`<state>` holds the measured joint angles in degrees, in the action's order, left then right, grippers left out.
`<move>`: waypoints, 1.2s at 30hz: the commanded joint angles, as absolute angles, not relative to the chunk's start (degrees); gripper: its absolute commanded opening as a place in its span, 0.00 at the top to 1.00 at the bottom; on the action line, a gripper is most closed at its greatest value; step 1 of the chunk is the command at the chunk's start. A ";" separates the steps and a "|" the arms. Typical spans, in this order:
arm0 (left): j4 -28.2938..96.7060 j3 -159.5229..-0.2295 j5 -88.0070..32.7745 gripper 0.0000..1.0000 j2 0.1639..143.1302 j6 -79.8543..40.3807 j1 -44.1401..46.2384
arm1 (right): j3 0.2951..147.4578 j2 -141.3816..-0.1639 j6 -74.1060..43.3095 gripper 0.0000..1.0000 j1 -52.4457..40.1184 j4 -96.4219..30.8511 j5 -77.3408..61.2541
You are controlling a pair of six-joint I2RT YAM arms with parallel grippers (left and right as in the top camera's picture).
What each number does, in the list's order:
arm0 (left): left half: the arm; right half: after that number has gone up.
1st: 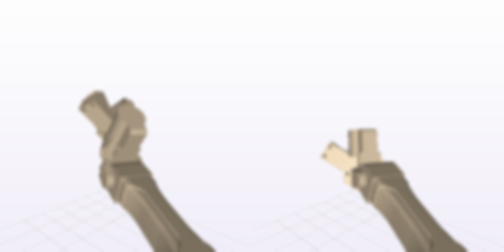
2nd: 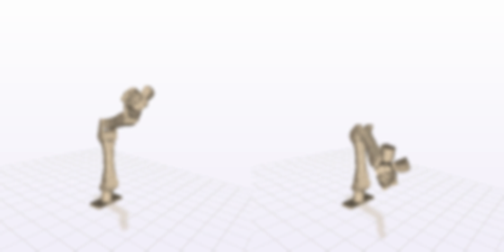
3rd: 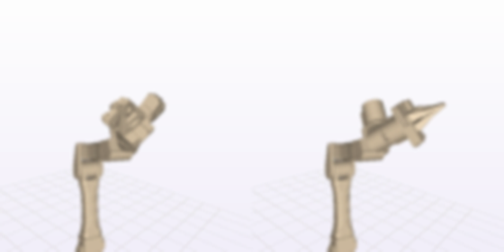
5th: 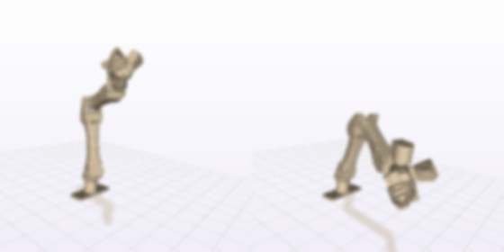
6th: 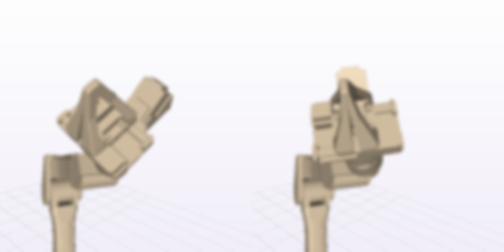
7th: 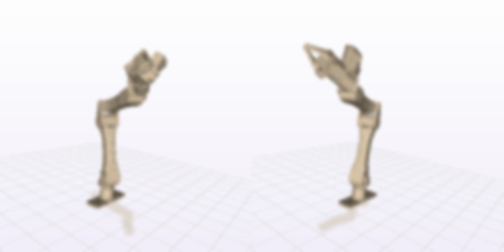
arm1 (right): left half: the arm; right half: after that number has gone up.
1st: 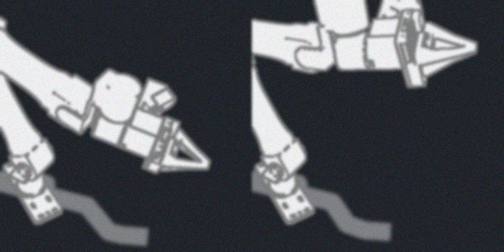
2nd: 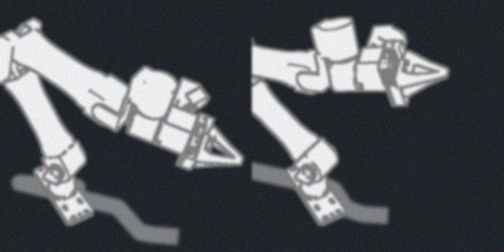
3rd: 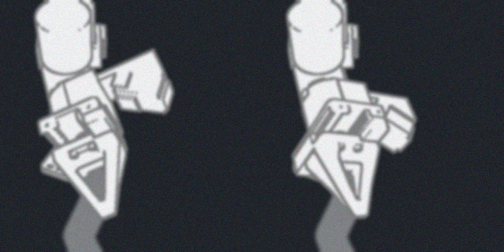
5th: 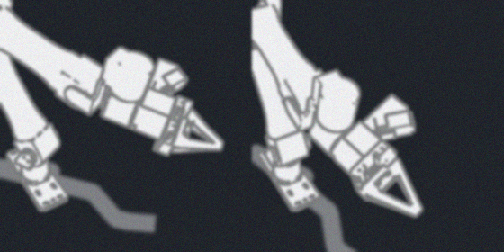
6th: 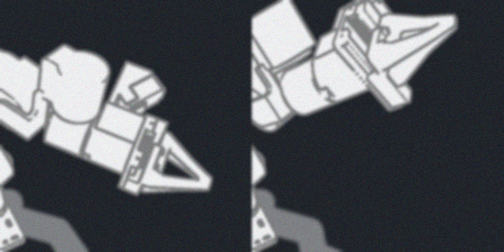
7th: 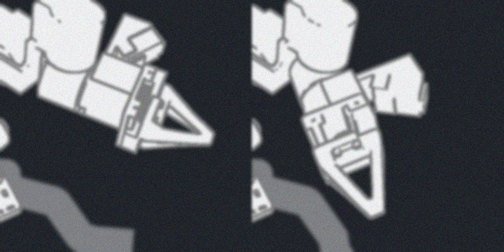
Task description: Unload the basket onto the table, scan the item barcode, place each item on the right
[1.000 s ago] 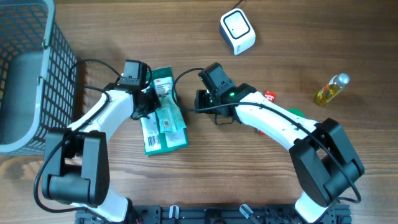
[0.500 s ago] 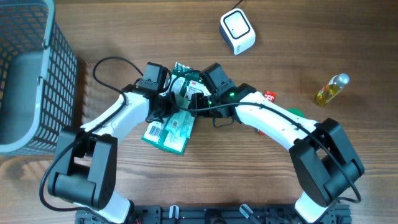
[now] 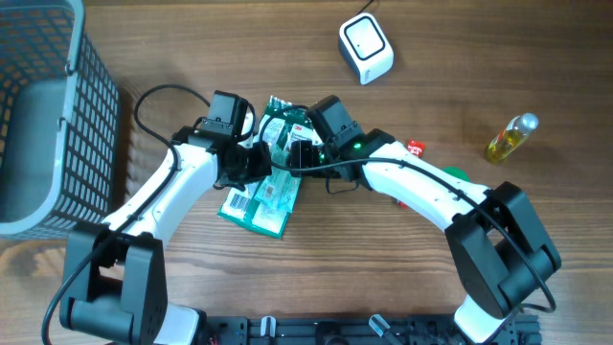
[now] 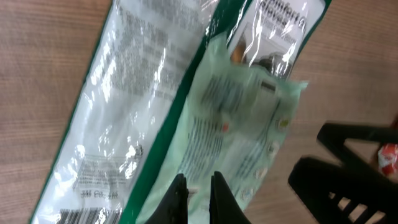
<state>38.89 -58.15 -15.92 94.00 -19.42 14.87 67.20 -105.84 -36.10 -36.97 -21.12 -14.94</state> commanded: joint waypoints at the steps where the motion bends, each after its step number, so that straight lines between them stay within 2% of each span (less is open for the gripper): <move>1: 39.97 -59.02 -17.52 0.95 95.00 -17.98 14.61 | 66.61 -107.53 -36.16 0.35 -37.30 -20.12 -13.56; 6: 39.92 -58.98 -12.53 0.95 98.80 -18.00 14.61 | 66.61 -110.17 -36.14 0.34 -37.26 -19.70 -13.58; 14: 38.26 -58.83 -12.10 0.95 104.71 -17.98 14.61 | 66.61 -111.55 -37.50 0.37 -37.26 -17.58 -15.09; 18: 37.26 -58.83 -12.05 0.95 105.14 -18.00 14.61 | 66.61 -111.68 -37.76 0.48 -37.26 -16.62 -18.35; 23: 37.06 -58.83 -11.90 0.95 105.14 -17.98 14.61 | 66.61 -113.73 -39.16 0.55 -37.26 -15.07 -22.11; 26: 37.06 -58.83 -11.90 0.95 105.14 -17.98 14.61 | 66.61 -114.78 -38.98 0.71 -37.26 -14.81 -22.94; 28: 37.06 -58.83 -11.90 0.95 105.14 -17.98 14.61 | 66.61 -114.78 -38.98 0.75 -37.26 -14.76 -22.92; 36: 37.12 -58.83 -9.30 0.96 105.14 -17.98 14.61 | 66.61 -114.78 -38.94 0.79 -37.26 -15.07 -21.87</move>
<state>37.06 -59.16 -12.38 103.46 -19.11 14.83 67.09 -113.49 -39.18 -36.97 -14.52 -21.91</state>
